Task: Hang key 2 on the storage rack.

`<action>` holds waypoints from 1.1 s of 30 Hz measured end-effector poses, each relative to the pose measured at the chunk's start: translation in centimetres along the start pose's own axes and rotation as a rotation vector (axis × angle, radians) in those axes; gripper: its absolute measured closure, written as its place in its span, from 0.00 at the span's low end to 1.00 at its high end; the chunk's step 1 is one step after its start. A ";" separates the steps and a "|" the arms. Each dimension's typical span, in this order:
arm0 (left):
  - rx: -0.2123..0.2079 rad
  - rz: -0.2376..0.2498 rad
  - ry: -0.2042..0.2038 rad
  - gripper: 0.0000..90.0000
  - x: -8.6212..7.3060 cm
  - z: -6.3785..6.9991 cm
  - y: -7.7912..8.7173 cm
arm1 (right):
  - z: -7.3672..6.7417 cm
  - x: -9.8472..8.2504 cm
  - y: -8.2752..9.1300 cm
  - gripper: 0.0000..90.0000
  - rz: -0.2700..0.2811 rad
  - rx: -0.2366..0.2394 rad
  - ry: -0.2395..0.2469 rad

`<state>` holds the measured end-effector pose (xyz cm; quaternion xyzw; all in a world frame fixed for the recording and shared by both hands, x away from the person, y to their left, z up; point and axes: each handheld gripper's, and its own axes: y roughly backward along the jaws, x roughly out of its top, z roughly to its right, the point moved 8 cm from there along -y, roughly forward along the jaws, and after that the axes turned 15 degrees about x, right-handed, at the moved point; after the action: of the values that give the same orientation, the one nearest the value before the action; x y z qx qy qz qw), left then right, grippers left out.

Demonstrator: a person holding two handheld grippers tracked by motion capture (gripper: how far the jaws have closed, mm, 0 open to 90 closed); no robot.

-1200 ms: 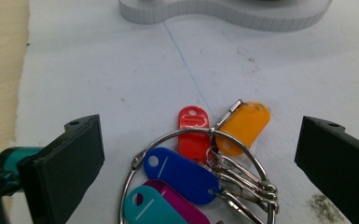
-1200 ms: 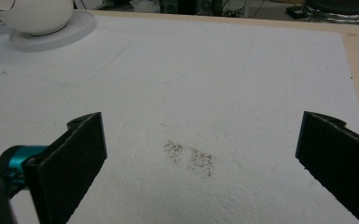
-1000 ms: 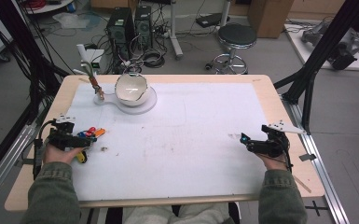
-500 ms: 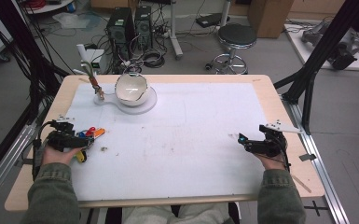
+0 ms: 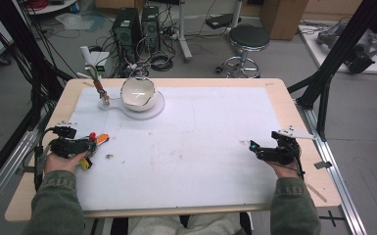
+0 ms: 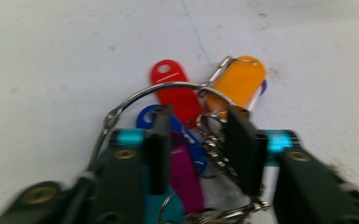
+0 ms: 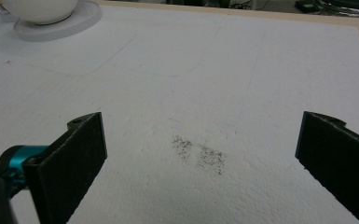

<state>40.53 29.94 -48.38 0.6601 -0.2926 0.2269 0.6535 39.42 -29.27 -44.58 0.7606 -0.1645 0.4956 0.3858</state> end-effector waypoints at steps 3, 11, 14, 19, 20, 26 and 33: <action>-0.031 -0.019 0.009 0.89 -0.1 -0.1 0.1 | 0.0 0.0 0.0 0.01 0.003 -0.003 -0.001; -0.050 -0.024 -0.042 0.95 -0.3 0.3 0.3 | 0.0 0.1 0.0 0.01 0.006 -0.004 -0.004; -0.039 -0.022 -0.052 0.95 -0.4 0.2 0.4 | 0.0 0.1 0.0 0.01 0.004 -0.004 -0.003; -0.020 -0.003 -0.046 0.95 -0.2 -0.1 0.7 | 0.0 0.1 0.0 0.01 0.004 -0.004 -0.001; -0.017 0.003 -0.041 0.95 -0.2 -0.1 0.8 | 0.0 0.0 0.0 0.01 0.003 -0.003 -0.003; -0.010 0.029 -0.035 0.95 0.1 -0.2 1.3 | 0.0 0.0 0.0 0.01 0.003 -0.004 -0.002; -0.006 0.055 -0.032 0.95 0.3 -0.3 1.7 | 0.1 0.1 0.0 0.01 0.003 -0.006 -0.003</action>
<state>39.62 30.28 -46.89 0.6536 -0.3216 0.2333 0.6442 39.48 -29.33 -44.54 0.7598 -0.1678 0.4946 0.3871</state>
